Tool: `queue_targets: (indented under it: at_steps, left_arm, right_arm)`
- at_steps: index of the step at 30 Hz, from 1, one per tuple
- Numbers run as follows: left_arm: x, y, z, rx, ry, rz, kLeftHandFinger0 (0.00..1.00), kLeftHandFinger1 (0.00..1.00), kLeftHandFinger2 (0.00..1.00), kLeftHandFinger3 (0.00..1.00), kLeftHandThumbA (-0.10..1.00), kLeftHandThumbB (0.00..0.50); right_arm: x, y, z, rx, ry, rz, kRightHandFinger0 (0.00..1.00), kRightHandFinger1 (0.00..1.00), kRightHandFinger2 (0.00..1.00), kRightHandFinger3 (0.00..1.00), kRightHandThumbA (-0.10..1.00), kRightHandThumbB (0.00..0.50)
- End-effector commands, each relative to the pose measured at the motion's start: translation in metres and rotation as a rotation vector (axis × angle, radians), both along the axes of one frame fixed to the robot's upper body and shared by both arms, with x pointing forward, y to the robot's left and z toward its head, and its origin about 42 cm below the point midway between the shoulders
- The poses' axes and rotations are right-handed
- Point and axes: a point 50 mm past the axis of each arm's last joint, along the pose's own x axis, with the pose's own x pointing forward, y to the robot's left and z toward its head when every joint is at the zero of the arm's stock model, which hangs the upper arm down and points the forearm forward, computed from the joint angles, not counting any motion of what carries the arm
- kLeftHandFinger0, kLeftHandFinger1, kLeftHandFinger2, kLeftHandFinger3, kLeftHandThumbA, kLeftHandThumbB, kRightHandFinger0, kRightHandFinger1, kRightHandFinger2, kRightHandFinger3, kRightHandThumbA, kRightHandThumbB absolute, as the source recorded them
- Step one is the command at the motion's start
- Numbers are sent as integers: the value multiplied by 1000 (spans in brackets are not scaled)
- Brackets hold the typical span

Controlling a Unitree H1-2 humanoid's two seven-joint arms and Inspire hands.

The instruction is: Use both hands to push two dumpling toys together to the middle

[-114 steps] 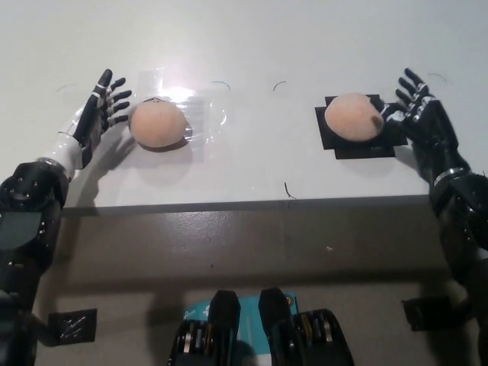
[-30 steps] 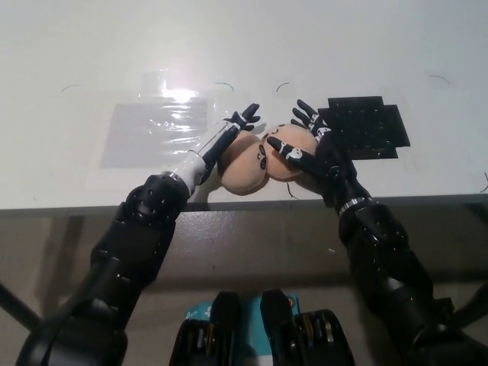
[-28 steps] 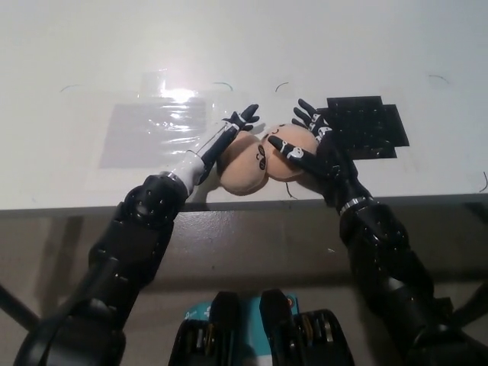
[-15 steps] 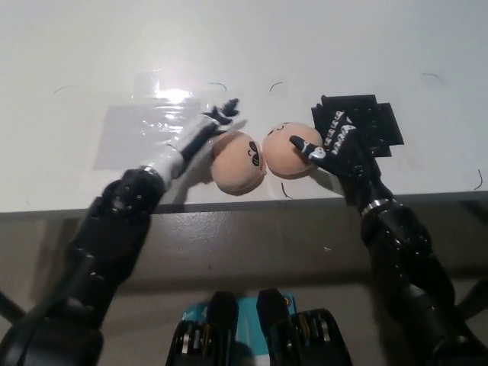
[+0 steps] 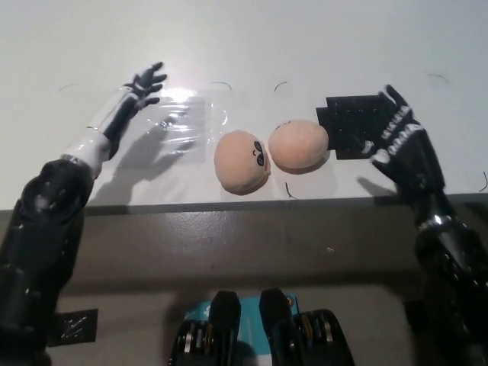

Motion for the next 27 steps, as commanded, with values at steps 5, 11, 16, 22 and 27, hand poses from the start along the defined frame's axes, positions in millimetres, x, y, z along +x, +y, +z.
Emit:
queue_targets:
  at_steps: [5,11,16,22,27]
  left_arm:
    - [-79,5,-3,-120,-106,-112,1000,1000,1000,1000,1000,378]
    - [-142,0,-22,-123,-142,-101,1000,1000,1000,1000,1000,264]
    - [-181,2,-44,-135,-112,-57,1000,1000,1000,1000,1000,319]
    - [-201,16,-72,-151,-2,-32,1000,1000,1000,1000,1000,312]
    - [-207,36,-106,-120,73,26,1000,1000,1000,1000,1000,291]
  right_arm:
    - [-67,-9,6,35,-106,40,1000,1000,1000,1000,1000,320]
    - [-110,-6,-23,16,-92,1,1000,1000,1000,1000,1000,328]
    - [-135,-8,-59,4,-23,-19,1000,1000,1000,1000,1000,306]
    - [-147,-19,-94,11,79,-67,1000,1000,1000,1000,1000,319]
    - [-150,-21,-121,68,173,-66,1000,1000,1000,1000,1000,304]
